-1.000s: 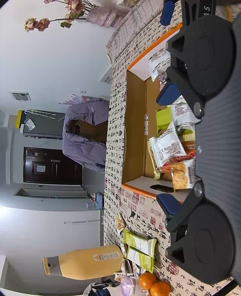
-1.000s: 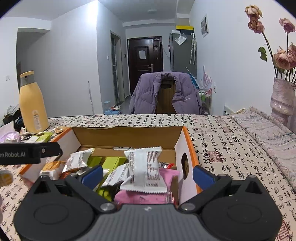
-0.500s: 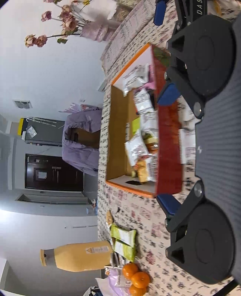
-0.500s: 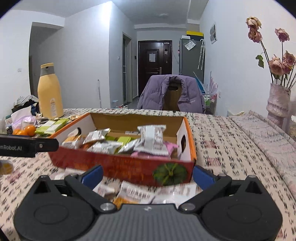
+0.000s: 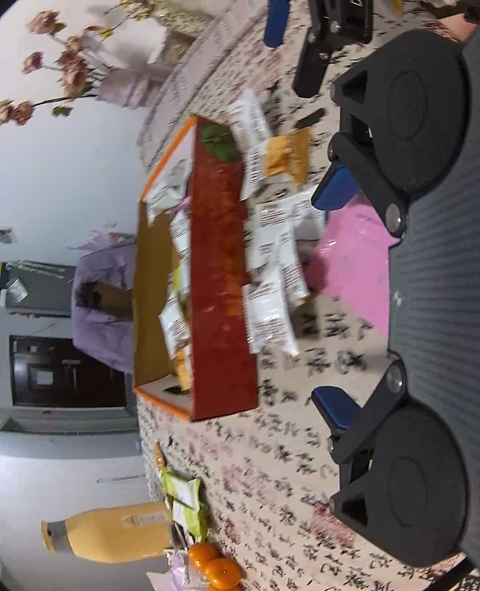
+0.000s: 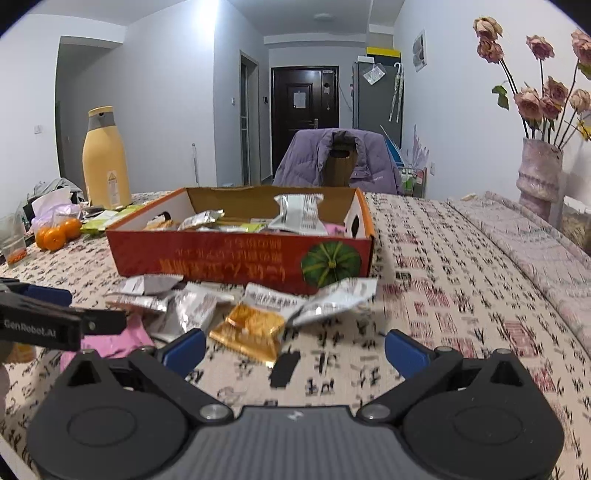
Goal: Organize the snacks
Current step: 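Withdraw both grippers from the box back over the snack pile, then grasp the pink packet with the left gripper while the right grasps the oat-crisp bag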
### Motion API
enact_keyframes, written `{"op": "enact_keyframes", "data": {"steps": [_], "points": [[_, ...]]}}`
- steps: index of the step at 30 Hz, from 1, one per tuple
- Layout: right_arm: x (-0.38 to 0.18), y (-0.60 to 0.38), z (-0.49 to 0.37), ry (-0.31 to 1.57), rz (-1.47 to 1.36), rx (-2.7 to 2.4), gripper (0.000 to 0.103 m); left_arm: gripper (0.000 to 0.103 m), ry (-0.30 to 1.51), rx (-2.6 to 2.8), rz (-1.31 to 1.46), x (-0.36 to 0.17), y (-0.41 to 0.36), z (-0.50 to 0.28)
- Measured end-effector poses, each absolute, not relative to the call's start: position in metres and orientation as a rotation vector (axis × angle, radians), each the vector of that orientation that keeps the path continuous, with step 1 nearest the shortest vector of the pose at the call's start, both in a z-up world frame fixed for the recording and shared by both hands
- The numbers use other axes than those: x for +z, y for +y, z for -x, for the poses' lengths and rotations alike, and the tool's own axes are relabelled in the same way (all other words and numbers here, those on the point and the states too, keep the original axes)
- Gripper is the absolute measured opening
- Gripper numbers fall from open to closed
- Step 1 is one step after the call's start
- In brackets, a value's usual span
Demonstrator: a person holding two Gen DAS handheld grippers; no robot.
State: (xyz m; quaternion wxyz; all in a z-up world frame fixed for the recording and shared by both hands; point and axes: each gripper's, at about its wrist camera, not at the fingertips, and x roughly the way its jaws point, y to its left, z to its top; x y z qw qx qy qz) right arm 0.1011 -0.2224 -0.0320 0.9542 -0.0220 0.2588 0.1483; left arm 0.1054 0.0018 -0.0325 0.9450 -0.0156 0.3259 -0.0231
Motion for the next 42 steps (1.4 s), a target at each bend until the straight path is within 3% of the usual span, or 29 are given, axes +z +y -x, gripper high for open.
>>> {"op": "enact_keyframes", "data": {"steps": [15,19,23,25,42], "points": [[-0.052,-0.231,-0.087,0.565,0.019,0.288,0.103,0.103,0.725,-0.035,-0.013,-0.057,-0.017,-0.105],[-0.054,-0.232,-0.086,0.568,0.011,0.293,0.103,0.095,0.722,-0.054,-0.029,-0.057,-0.024,-0.101],[-0.056,-0.231,-0.085,0.575,0.017,0.297,0.103,0.073,0.703,-0.063,-0.034,-0.053,-0.028,-0.094],[-0.056,-0.231,-0.084,0.575,0.015,0.300,0.103,0.070,0.694,-0.067,-0.053,-0.053,-0.031,-0.091],[-0.053,-0.223,-0.087,0.566,0.026,0.297,0.103,0.066,0.561,-0.082,-0.049,-0.028,-0.030,-0.060]]}}
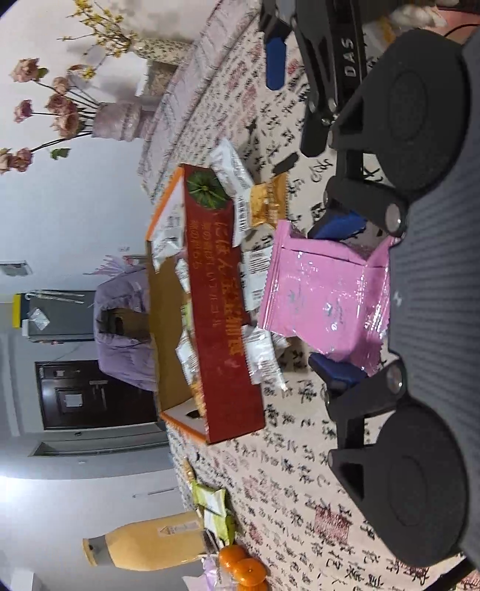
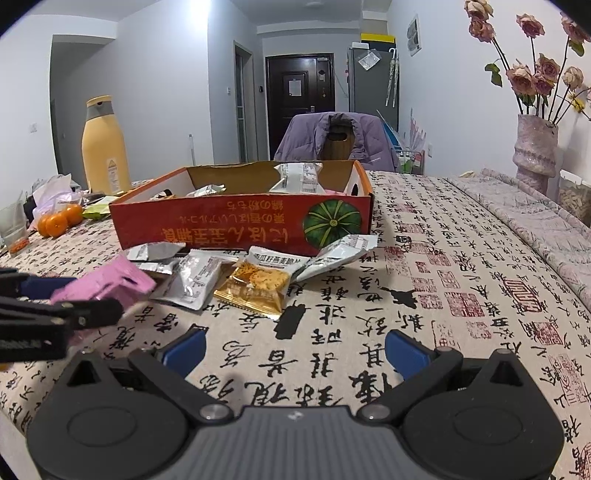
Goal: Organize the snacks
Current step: 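Grasp the pink packet with the left gripper while the right grasps the oat-crisp bag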
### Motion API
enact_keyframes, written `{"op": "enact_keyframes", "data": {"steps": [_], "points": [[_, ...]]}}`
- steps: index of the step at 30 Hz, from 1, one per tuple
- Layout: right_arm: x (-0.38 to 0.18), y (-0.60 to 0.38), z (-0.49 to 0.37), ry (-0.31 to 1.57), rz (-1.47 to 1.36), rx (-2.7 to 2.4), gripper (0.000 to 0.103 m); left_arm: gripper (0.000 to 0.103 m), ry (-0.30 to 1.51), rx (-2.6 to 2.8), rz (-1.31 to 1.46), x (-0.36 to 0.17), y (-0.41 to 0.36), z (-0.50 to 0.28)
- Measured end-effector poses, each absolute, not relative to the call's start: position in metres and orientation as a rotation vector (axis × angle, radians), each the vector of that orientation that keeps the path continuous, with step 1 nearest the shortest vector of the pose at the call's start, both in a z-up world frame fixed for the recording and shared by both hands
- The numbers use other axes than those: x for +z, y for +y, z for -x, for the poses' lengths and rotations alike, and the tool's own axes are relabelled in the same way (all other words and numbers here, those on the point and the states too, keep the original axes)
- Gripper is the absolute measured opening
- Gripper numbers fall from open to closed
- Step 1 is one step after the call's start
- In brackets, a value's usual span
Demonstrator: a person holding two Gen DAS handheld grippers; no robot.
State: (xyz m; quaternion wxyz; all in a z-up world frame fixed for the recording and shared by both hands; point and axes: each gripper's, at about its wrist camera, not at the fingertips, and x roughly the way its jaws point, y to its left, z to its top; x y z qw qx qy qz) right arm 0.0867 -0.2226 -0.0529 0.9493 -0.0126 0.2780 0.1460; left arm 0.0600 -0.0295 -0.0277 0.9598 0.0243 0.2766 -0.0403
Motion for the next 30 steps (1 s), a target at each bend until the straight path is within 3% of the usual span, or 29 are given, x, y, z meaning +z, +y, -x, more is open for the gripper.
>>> {"op": "enact_keyframes", "data": {"steps": [9,15,20,22,30], "points": [[-0.040,-0.204,-0.103,0.535,0.039,0.297,0.102,0.066,0.504,-0.024,0.007,-0.013,-0.004,-0.064],[-0.029,-0.185,-0.129,0.523,0.035,0.294,0.084,0.066,0.497,0.005,0.035,-0.010,0.011,-0.076],[-0.031,-0.167,-0.158,0.580,0.034,0.290,0.080,0.066,0.488,0.011,0.050,-0.010,0.017,-0.082],[-0.035,-0.162,-0.168,0.606,0.037,0.265,0.066,0.066,0.483,0.005,0.059,-0.011,0.020,-0.084],[-0.056,-0.159,-0.182,0.686,0.053,0.196,0.065,0.066,0.492,0.001,0.083,-0.017,0.029,-0.087]]}}
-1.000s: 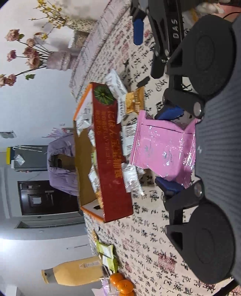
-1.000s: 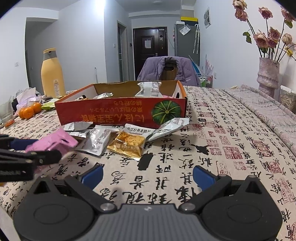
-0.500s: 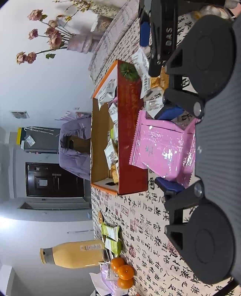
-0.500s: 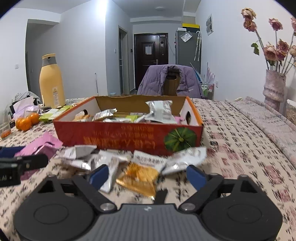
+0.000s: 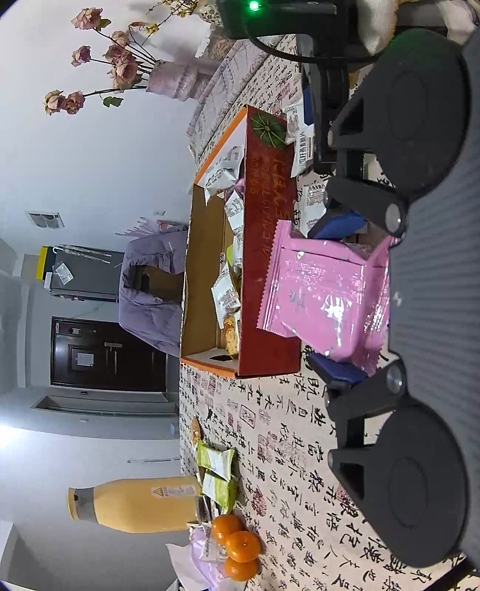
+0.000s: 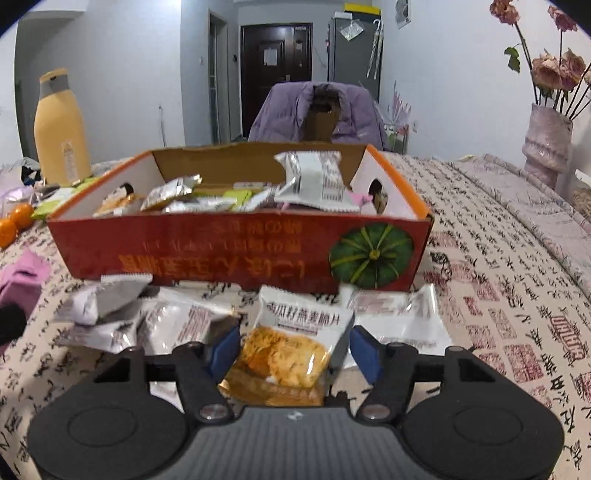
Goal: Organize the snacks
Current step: 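Grasp the pink packet with the left gripper while the right grasps the oat-crisp bag, then carry the pink packet and oat-crisp bag into the box and open both grippers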
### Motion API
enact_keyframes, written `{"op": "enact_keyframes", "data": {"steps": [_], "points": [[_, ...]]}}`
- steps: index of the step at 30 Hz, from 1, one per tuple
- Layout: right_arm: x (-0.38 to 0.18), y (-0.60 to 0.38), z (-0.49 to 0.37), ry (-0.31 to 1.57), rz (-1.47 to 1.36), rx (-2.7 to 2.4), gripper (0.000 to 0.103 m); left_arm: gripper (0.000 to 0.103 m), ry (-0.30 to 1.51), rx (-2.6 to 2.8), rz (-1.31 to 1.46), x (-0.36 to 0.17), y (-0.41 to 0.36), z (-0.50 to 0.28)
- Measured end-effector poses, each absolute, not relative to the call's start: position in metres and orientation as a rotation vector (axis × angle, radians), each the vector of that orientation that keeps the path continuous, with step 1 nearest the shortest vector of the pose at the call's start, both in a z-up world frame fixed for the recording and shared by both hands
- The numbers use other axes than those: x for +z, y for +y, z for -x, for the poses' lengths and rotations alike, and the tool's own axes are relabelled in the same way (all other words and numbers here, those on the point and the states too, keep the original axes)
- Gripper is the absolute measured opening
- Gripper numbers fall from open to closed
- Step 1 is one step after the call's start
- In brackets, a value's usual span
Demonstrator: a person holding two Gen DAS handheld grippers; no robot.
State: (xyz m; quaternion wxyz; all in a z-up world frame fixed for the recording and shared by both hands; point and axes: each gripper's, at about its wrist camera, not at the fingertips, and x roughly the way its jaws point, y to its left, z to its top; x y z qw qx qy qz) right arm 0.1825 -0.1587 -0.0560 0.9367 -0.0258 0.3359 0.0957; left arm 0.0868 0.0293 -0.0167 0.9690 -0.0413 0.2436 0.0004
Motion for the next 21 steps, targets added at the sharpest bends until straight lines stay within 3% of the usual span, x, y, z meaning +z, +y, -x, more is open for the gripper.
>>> {"op": "enact_keyframes", "data": {"steps": [2,6,21], "points": [[-0.059,-0.157,-0.181,0.682,0.068,0.202,0.065,0.066,0.498,-0.002,0.088,-0.018,0.030,-0.088],[-0.059,-0.157,-0.178,0.668,0.068,0.217,0.044,0.066,0.499,-0.005,0.090,-0.019,0.030,-0.087],[-0.038,-0.164,-0.142,0.534,0.074,0.302,0.041,0.066,0.486,-0.015,0.070,-0.013,0.027,-0.088]]}}
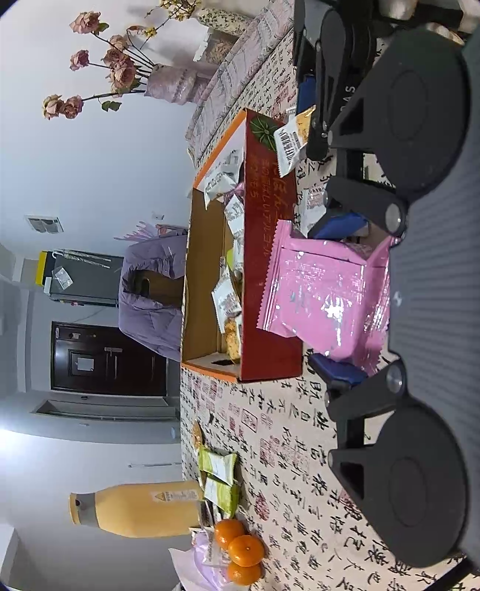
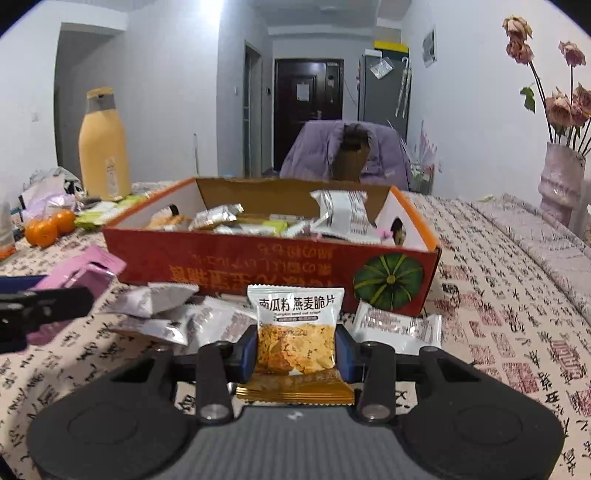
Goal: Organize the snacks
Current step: 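Carry the pink packet and oat-crisp bag into the box and open both grippers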
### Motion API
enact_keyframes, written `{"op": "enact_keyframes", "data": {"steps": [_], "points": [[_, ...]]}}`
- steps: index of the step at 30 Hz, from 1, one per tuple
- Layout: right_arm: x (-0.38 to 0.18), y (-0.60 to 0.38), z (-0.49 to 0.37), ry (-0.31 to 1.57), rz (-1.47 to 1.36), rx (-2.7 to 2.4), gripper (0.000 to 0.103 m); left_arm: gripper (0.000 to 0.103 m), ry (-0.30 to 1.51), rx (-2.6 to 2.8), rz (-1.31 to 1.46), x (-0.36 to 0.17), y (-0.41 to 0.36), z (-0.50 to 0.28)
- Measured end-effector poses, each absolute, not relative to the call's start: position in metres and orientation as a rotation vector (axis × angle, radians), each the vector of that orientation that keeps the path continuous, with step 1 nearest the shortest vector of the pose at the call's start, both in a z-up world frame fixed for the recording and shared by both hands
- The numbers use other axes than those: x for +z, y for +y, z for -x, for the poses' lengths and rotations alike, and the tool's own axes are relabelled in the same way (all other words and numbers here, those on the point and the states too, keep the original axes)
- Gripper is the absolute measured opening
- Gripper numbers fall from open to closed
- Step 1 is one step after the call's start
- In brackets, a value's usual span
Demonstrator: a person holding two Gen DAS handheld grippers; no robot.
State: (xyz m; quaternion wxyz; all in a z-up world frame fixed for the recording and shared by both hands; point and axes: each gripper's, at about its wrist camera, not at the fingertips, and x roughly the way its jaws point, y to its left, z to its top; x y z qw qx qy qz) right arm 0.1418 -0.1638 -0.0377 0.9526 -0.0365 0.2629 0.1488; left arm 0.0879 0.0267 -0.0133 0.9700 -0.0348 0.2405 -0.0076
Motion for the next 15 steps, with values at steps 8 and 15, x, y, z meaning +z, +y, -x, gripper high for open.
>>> {"op": "enact_keyframes", "data": {"steps": [8,15], "points": [[-0.012,-0.160,-0.141,0.455,0.083,0.330,0.041,0.066,0.444,-0.025,0.042,0.008,0.019,-0.099],[0.015,-0.154,-0.162,0.389,0.097,0.338,0.041,0.066,0.416,-0.007,0.036,0.033,0.016,-0.125]]}}
